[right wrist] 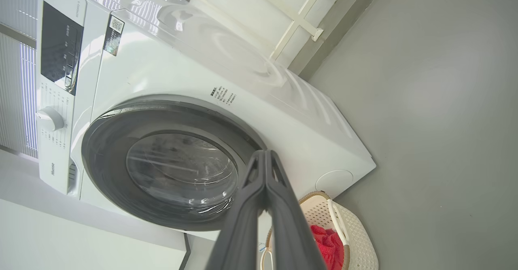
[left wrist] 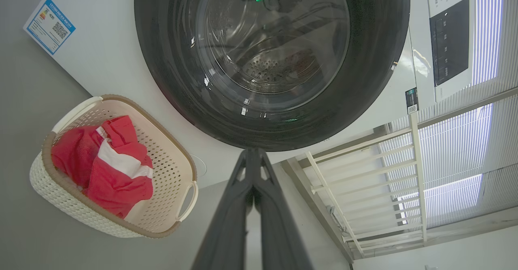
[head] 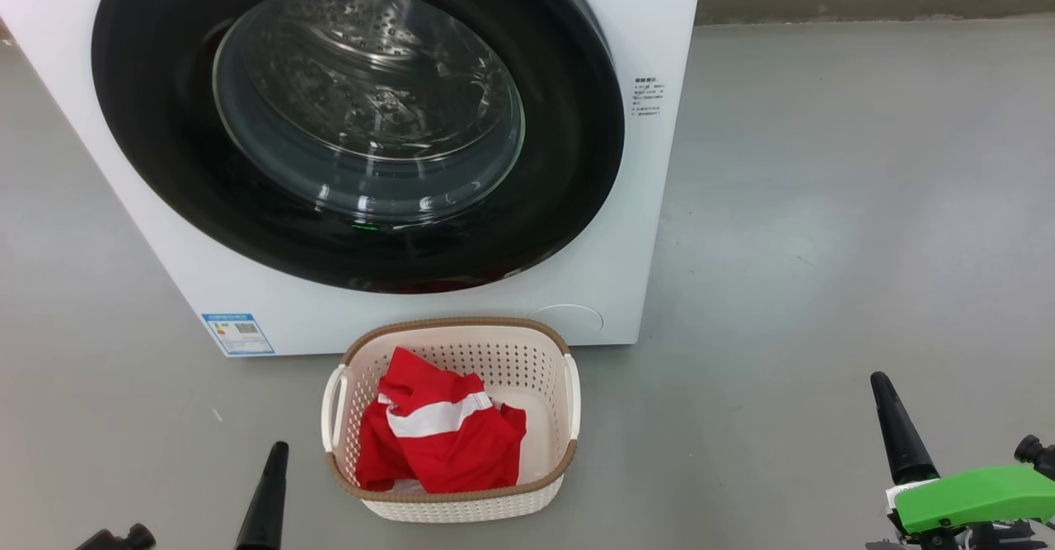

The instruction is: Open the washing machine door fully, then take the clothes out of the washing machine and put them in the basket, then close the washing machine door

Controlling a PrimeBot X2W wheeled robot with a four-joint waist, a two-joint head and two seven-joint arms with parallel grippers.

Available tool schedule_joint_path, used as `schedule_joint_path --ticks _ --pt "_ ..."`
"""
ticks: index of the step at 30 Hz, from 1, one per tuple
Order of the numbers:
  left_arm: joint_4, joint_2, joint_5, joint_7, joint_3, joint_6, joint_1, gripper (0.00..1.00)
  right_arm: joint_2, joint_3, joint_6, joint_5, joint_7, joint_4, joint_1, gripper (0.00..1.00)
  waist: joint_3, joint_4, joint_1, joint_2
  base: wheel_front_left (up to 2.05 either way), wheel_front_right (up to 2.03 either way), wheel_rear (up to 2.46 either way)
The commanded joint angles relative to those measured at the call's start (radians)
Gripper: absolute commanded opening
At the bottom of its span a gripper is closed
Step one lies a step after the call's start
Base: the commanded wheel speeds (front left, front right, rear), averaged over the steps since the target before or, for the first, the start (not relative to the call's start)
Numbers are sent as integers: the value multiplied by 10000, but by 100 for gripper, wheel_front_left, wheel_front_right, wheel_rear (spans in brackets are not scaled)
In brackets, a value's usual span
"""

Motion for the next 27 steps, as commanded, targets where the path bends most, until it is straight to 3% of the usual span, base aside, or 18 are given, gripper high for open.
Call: schedule_joint_path --ticks 1,27 --pt "-164 160 -276 72 284 -165 -526 0 -156 70 2 319 90 -209 -558 0 3 0 -1 -1 0 0 0" --pt "305 239 -3312 748 554 -412 -1025 0 -220 65 -6 3276 864 73 -1063 0 98 5 -1 -1 0 0 0"
